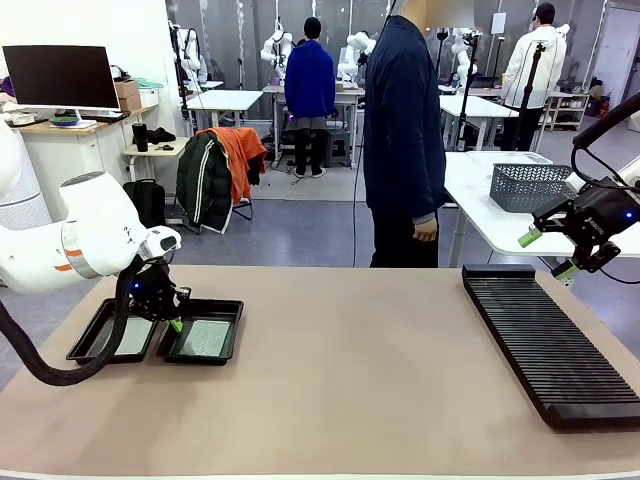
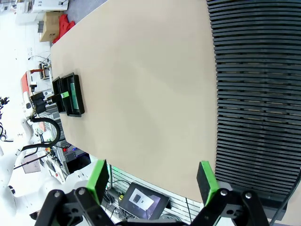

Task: Inspect and transfer BCBs to ESD trays.
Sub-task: Pick up the ESD tray and place it on the left side of the table.

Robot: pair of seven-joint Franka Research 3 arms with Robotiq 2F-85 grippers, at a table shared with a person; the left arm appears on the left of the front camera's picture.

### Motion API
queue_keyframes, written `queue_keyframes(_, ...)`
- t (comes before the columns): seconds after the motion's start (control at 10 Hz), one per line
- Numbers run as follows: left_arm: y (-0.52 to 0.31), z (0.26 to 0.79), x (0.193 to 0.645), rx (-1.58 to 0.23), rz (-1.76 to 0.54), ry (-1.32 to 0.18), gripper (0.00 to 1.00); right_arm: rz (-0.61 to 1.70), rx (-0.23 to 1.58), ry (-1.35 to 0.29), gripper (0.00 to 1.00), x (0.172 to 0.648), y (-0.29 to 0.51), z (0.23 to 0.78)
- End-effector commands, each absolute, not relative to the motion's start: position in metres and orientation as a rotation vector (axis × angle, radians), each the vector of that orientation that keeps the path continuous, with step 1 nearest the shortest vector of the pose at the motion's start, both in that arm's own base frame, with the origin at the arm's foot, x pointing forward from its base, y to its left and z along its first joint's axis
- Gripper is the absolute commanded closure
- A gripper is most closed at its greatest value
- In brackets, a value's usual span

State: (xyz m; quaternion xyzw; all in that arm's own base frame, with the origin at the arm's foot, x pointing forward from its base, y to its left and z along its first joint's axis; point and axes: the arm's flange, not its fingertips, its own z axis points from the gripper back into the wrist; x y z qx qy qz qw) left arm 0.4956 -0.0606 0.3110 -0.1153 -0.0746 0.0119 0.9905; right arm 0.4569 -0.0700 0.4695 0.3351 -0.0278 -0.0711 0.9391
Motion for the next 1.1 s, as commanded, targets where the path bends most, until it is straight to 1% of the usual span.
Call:
queue_keyframes(0.0,-0.060,0.313,0.497,-0.240,0.032,-0.152,0.97,-0.159,0.686,-0.055,0.00,0.455,-0.068,0.470)
queue_keyframes(0.1,-0.060,0.313,0.497,-0.240,0.032,-0.152,0.97,-0.159,0.686,-0.055,0.00,0.455,-0.068,0.470)
queue_keyframes(0.2,-0.061,0.312,0.496,-0.232,0.024,-0.151,0.91,-0.159,0.686,-0.055,0.00,0.455,-0.068,0.470)
queue_keyframes(0.3,-0.062,0.314,0.496,-0.215,0.022,-0.148,0.80,-0.159,0.686,-0.055,0.00,0.455,-0.068,0.470)
queue_keyframes(0.4,-0.064,0.318,0.496,-0.183,0.027,-0.154,0.73,-0.159,0.686,-0.055,0.00,0.455,-0.068,0.470)
queue_keyframes(0.5,-0.065,0.319,0.496,-0.178,0.024,-0.154,0.62,-0.159,0.686,-0.055,0.00,0.455,-0.068,0.470)
queue_keyframes(0.6,-0.068,0.322,0.495,-0.167,0.018,-0.160,0.56,-0.159,0.686,-0.055,0.00,0.455,-0.068,0.470)
queue_keyframes(0.7,-0.073,0.327,0.494,-0.146,0.011,-0.171,0.44,-0.159,0.686,-0.055,0.00,0.455,-0.068,0.470)
queue_keyframes(0.8,-0.078,0.334,0.493,-0.125,0.005,-0.186,0.38,-0.159,0.686,-0.055,0.00,0.455,-0.068,0.470)
queue_keyframes(0.9,-0.084,0.343,0.491,-0.100,-0.009,-0.202,0.26,-0.159,0.686,-0.055,0.00,0.455,-0.068,0.470)
queue_keyframes(1.0,-0.091,0.356,0.488,-0.076,-0.028,-0.217,0.20,-0.159,0.686,-0.055,0.00,0.455,-0.068,0.470)
